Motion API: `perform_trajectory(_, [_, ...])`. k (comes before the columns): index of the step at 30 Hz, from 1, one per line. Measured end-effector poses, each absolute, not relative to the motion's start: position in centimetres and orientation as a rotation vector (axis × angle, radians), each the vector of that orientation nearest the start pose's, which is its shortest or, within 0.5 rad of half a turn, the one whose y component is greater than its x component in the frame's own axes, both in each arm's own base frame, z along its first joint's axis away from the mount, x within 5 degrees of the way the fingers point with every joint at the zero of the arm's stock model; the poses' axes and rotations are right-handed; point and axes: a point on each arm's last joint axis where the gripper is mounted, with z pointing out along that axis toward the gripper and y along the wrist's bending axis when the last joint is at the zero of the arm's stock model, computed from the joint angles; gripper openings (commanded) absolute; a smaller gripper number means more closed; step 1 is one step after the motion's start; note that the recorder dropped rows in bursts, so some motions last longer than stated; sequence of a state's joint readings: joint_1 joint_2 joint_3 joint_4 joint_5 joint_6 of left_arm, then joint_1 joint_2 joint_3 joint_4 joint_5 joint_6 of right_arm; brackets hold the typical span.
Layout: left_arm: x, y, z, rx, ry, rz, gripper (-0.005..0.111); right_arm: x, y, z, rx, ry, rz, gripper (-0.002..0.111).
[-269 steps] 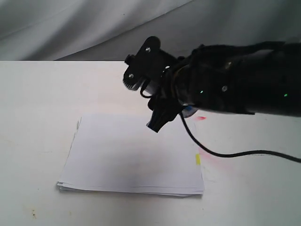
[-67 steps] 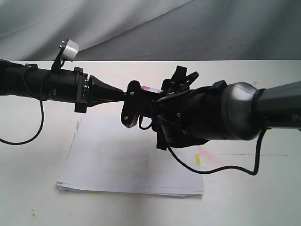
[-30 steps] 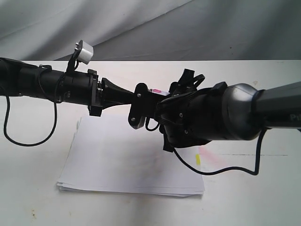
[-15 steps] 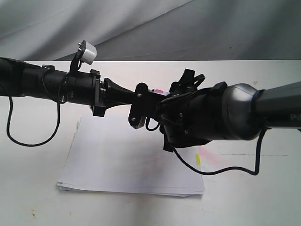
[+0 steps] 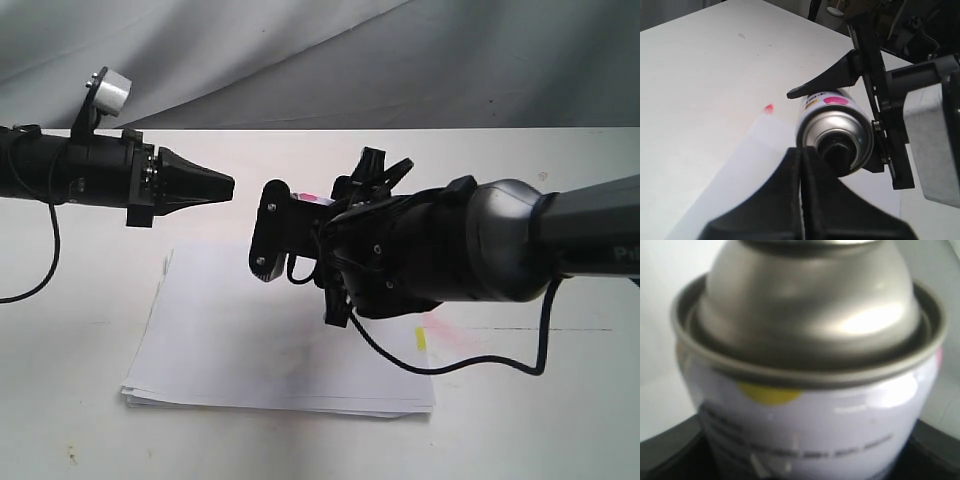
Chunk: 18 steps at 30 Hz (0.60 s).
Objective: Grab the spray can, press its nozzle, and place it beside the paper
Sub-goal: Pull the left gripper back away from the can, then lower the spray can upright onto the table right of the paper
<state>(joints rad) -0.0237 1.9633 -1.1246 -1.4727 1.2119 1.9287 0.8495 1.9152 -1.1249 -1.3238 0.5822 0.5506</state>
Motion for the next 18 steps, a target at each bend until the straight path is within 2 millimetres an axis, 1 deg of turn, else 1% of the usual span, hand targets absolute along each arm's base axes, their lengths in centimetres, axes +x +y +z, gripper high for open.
perform_trajectory(5, [35.7, -9.3, 18.6, 1.029, 1.789, -1.146, 0.0, 29.2, 25.9, 17.2, -1.477, 1.831, -0.617, 0.0])
perform_trajectory(8, [35.7, -9.3, 18.6, 1.02, 1.796, -1.152, 0.0, 29.1, 25.7, 17.6, -1.448, 1.855, -0.597, 0.0])
perform_trajectory(12, [35.2, -9.3, 19.7, 1.013, 1.792, -1.149, 0.0, 28.7, 25.3, 20.0, -1.343, 1.885, -0.531, 0.0])
perform_trajectory(13, [34.7, -9.3, 20.4, 1.018, 1.781, -1.14, 0.0, 28.5, 24.8, 21.7, -1.266, 1.909, -0.459, 0.0])
perform_trajectory(14, [34.4, -9.3, 20.7, 1.021, 1.775, -1.135, 0.0, 28.5, 24.5, 22.4, -1.221, 1.928, -0.416, 0.0])
perform_trajectory(15, [33.8, -9.3, 21.5, 1.026, 1.763, -1.122, 0.0, 28.6, 23.3, 24.4, -1.106, 1.961, -0.315, 0.0])
perform_trajectory(16, [33.7, -9.3, 21.9, 1.027, 1.757, -1.11, 0.0, 28.8, 22.6, 25.3, -1.054, 1.972, -0.278, 0.0])
perform_trajectory(17, [33.2, -9.2, 22.4, 1.027, 1.754, -1.091, 0.0, 29.0, 20.9, 27.4, -0.925, 1.988, -0.201, 0.0])
perform_trajectory(18, [33.1, -9.2, 22.7, 1.028, 1.752, -1.08, 0.0, 29.0, 20.1, 28.5, -0.872, 1.984, -0.175, 0.0])
